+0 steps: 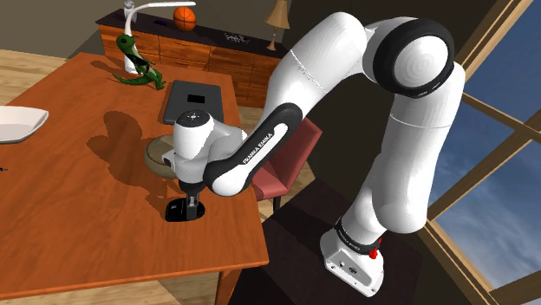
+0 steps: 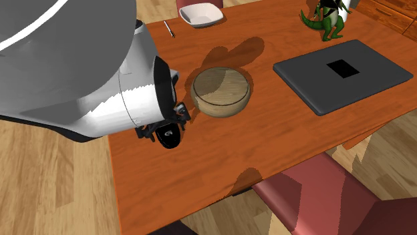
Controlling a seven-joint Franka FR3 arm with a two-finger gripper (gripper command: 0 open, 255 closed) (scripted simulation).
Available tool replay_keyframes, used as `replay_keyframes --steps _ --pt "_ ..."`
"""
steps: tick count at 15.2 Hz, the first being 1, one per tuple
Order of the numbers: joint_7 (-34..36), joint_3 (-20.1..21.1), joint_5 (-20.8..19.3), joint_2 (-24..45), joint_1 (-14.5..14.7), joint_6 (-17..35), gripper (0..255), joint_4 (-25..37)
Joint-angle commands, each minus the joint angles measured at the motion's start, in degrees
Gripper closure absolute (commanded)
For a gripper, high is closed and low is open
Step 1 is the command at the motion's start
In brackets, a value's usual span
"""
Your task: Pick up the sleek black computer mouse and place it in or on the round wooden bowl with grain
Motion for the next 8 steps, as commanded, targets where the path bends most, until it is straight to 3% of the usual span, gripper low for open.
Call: replay_keyframes --steps 1,6,7,8 --pt "0.1 -0.1 -0.2 0.2 0.0 0.2 0 0.0" --pt "0.1 -0.1 -0.2 0.2 0.0 0.2 0 0.0" --pt "0.1 -0.1 -0.2 0.2 0.0 0.2 255 0.0" --pt "0.1 -0.1 -0.2 0.2 0.0 0.2 255 0.0"
